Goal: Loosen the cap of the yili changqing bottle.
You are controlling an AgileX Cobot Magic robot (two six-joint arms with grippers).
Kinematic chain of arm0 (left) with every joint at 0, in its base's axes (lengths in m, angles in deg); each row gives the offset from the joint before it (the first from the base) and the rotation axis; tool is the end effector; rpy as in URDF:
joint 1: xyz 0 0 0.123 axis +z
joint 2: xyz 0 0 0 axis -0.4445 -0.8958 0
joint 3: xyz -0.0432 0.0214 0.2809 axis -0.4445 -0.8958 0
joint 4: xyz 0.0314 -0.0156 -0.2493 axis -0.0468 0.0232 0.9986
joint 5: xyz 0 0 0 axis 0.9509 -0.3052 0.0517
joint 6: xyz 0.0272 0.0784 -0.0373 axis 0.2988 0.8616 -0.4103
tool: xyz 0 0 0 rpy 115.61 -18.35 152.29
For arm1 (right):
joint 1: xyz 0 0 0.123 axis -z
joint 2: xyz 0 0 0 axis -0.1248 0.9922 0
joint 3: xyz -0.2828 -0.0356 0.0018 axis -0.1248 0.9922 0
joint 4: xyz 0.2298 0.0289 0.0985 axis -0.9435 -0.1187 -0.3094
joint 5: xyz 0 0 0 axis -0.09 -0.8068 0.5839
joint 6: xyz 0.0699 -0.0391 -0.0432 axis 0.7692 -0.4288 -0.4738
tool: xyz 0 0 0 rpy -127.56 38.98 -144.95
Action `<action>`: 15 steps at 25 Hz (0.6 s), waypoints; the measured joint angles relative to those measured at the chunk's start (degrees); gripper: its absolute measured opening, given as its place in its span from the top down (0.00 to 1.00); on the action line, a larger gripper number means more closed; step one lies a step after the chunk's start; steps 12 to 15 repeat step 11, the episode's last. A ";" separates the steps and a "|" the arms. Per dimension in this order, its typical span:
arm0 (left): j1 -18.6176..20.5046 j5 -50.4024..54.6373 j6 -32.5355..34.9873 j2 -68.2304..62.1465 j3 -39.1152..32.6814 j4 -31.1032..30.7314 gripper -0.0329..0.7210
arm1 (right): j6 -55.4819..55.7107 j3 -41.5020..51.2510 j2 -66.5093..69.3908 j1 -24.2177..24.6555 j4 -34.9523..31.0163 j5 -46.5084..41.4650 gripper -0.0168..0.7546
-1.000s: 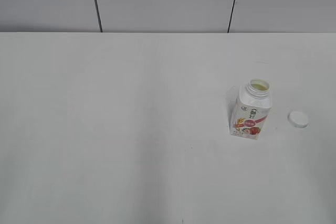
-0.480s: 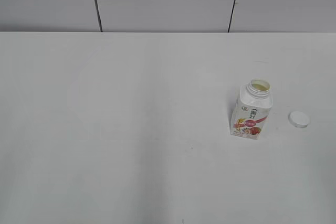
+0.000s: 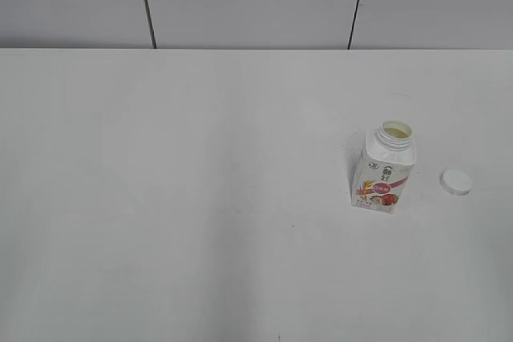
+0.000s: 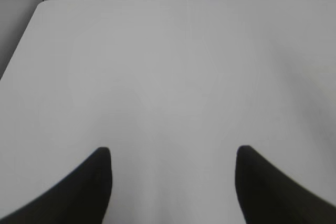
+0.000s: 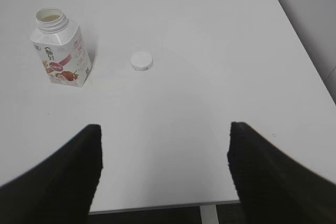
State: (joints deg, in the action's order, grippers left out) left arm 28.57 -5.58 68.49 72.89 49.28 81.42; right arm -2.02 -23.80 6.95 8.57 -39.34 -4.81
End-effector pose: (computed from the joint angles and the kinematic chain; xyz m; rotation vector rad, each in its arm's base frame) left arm -0.0081 -0.0004 0.2829 -0.0044 2.0151 0.0456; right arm -0.0093 0.0022 0.2778 -0.0649 2.0593 -0.0374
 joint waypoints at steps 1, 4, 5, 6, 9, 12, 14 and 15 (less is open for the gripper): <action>0.00 0.00 0.00 0.00 0.00 0.00 0.35 | 0.00 0.00 0.00 0.00 0.00 0.00 0.22; 0.00 0.00 0.00 0.00 0.00 0.00 0.35 | 0.00 0.00 0.00 0.00 0.00 0.06 0.22; 0.00 0.00 0.00 0.00 0.00 0.00 0.35 | 0.00 0.00 0.00 0.00 0.00 0.06 0.22; 0.00 0.00 0.00 0.00 0.00 0.00 0.35 | 0.00 0.00 0.00 0.00 0.00 0.06 0.22; 0.00 0.00 0.00 0.00 0.00 0.00 0.35 | 0.00 0.00 0.00 0.00 0.00 0.06 0.22; 0.00 0.00 0.00 0.00 0.00 0.00 0.35 | 0.00 0.00 0.00 0.00 0.00 0.06 0.22; 0.00 0.00 0.00 0.00 0.00 0.00 0.35 | 0.00 0.00 0.00 0.00 0.00 0.06 0.22; 0.00 0.00 0.00 0.00 0.00 0.00 0.35 | 0.00 0.00 0.00 0.00 0.00 0.06 0.22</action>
